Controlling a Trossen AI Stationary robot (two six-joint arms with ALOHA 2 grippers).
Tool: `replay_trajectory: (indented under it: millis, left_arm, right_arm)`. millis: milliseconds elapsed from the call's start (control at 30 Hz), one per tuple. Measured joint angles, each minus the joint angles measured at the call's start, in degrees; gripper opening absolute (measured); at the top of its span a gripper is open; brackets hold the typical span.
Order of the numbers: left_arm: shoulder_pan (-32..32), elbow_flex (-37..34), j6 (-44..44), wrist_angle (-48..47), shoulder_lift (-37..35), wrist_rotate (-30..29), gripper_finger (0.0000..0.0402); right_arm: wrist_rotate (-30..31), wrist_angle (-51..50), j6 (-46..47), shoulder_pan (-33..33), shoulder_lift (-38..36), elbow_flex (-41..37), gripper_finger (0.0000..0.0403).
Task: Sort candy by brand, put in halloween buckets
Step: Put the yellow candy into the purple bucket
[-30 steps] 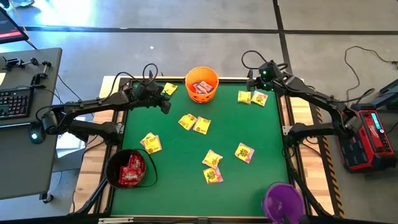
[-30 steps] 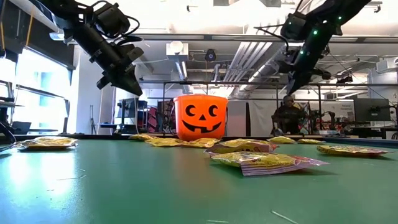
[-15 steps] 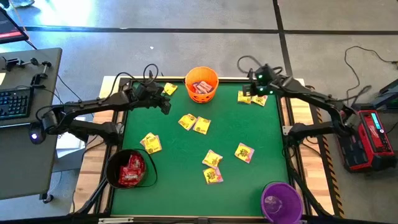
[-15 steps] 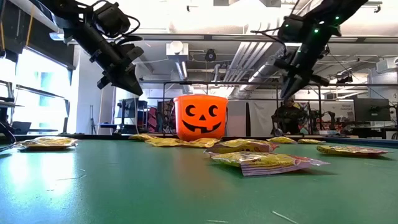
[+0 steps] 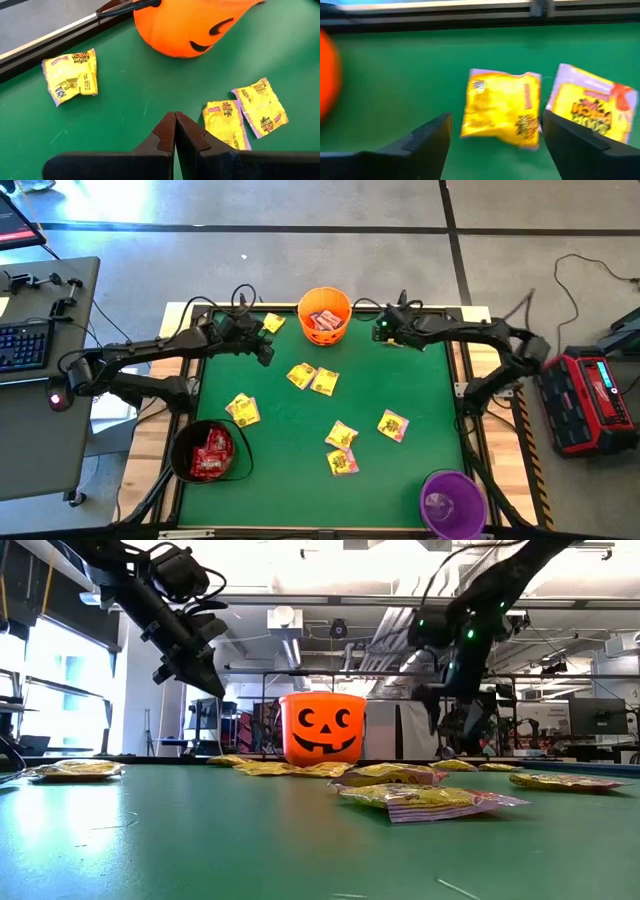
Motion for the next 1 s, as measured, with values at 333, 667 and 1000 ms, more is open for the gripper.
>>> replay_trajectory:
  millis: [333,667,1000]
  left_arm:
    - [0.0,0.0,0.1,-1.0,0.0,0.1,0.0]
    - [0.0,0.0,0.0,-2.3,0.0,0.2,0.0]
    - [-0.7,0.0,0.0,-2.3,0.0,0.2,0.0]
  right_arm:
    - [1.1,6.3,0.2,-0.7,10.3,0.0,0.0296]
    - [1.1,4.7,2.9,-0.6,12.6,0.2,0.0234]
    - [-2.1,3.2,0.2,-0.3,11.5,0.1,0.0048]
